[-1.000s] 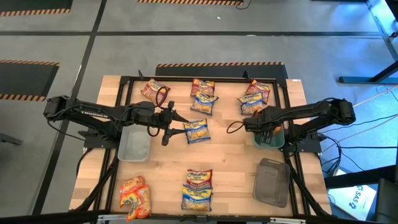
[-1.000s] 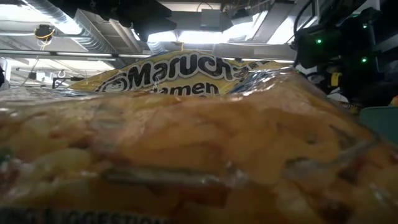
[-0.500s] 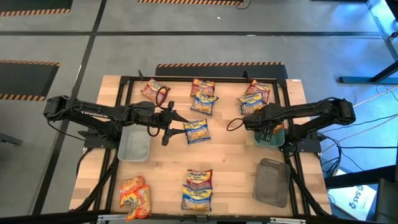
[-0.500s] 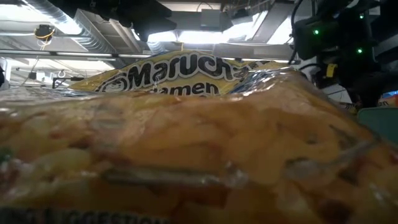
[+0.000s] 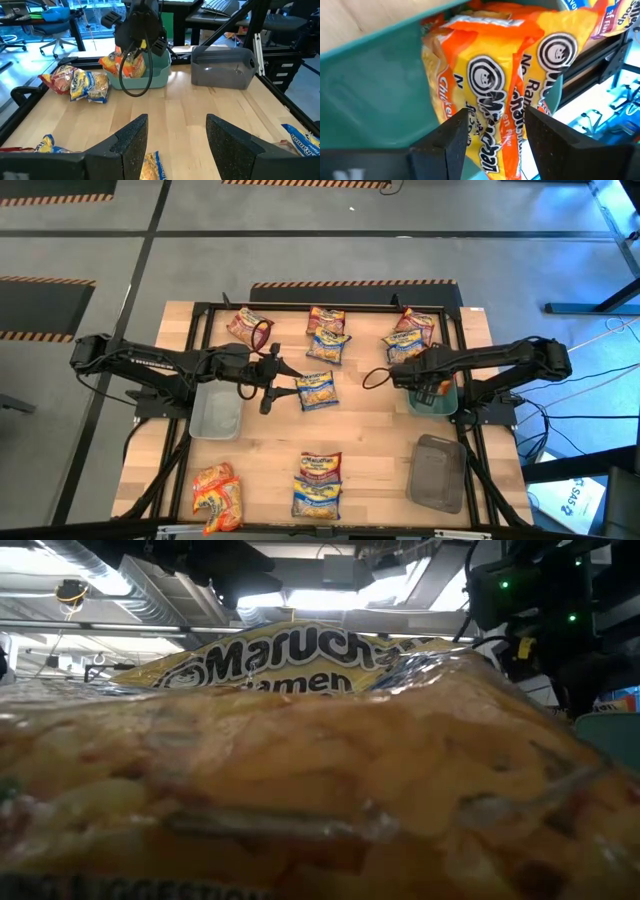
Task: Sort Maruchan noodles
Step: Put the orange noodle pack into the green bin, then put the orange pack noodle into the green bin
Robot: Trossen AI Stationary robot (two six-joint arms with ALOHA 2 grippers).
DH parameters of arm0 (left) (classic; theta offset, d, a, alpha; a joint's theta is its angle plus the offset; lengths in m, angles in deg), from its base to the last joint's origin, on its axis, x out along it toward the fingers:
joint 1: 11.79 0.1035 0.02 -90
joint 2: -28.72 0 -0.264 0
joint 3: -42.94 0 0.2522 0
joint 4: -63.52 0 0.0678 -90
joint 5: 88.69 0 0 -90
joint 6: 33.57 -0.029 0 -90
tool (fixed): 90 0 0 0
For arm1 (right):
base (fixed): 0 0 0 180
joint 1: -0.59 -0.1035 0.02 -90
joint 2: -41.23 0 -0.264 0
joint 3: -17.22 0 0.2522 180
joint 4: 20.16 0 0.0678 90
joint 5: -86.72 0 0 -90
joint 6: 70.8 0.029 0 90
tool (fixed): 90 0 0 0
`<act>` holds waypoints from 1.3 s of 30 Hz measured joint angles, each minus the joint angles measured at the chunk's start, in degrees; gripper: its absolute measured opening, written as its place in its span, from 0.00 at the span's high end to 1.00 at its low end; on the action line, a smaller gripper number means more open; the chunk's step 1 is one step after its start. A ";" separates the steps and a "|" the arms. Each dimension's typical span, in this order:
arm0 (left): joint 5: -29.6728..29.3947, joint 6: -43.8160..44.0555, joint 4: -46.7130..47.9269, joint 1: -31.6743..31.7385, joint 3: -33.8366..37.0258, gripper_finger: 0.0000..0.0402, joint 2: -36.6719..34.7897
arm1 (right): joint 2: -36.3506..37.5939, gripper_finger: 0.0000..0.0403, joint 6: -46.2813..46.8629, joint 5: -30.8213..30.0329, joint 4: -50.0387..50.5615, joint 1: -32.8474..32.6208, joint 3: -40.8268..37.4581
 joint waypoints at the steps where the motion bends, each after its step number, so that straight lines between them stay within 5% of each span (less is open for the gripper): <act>1: 0.00 -0.04 -0.02 -0.02 0.00 0.52 0.00 | 0.00 0.56 0.14 0.15 0.20 0.00 0.57; 14: 0.00 -0.20 -0.10 -0.01 0.00 0.52 0.00 | 0.04 0.56 6.13 7.01 0.81 -0.06 12.60; 23: -0.06 -1.72 -0.17 -0.80 0.00 0.52 0.00 | -0.96 0.56 -3.94 8.25 -43.76 -6.82 5.33; 28: -5.02 -2.86 -0.73 -1.50 -0.10 0.52 0.01 | -3.31 0.56 -13.73 9.93 -66.52 -11.31 -0.28; 39: -7.33 1.57 -6.98 -2.00 -0.09 0.52 0.02 | -11.82 0.56 -19.72 19.29 -78.94 -13.22 -2.61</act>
